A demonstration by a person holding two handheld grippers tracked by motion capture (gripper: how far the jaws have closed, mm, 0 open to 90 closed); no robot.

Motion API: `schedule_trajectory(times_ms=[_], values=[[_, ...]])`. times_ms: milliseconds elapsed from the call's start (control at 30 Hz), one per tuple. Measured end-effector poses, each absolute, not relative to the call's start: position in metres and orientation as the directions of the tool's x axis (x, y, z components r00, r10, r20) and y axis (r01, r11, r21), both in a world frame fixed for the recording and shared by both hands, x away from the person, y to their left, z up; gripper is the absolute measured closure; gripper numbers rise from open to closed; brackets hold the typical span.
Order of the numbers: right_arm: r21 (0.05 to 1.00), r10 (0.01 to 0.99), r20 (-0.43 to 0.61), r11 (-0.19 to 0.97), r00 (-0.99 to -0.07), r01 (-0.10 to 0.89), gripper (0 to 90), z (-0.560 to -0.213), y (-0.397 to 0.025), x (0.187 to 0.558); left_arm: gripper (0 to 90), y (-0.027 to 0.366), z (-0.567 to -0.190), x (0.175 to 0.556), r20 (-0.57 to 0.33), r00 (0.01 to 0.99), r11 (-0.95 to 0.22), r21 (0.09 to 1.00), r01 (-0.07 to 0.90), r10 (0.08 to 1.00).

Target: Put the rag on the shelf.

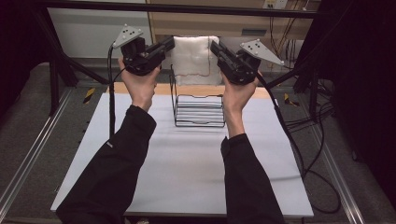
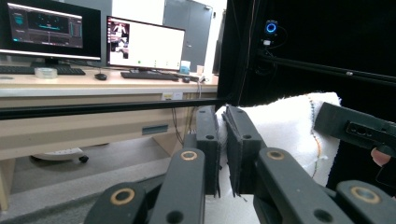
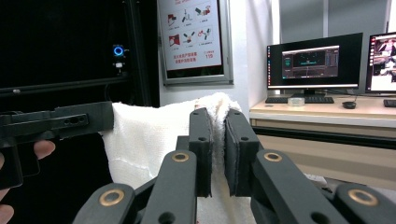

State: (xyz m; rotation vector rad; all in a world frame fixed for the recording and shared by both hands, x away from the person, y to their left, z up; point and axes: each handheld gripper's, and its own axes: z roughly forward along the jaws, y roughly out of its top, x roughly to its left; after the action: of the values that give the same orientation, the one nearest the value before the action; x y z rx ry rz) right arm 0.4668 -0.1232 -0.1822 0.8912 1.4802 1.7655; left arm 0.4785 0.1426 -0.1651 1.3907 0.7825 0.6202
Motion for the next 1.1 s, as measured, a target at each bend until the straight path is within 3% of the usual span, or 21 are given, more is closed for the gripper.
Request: schedule_trajectory(times_ms=[400, 1100], values=[[0.986, 0.829, 0.096, -0.156, -0.551, -0.063, 82.9, -0.171, -0.123, 0.485, 83.6, 0.141, -0.150, 0.494, -0.099, 0.600, 0.083, 0.995, 0.053, 0.794], [0.991, 0.835, 0.107, -0.135, -0.540, -0.013, 82.8, -0.173, -0.123, 0.515, 83.6, 0.139, -0.154, 0.524, -0.105, 0.585, 0.065, 0.994, 0.089, 0.804]])
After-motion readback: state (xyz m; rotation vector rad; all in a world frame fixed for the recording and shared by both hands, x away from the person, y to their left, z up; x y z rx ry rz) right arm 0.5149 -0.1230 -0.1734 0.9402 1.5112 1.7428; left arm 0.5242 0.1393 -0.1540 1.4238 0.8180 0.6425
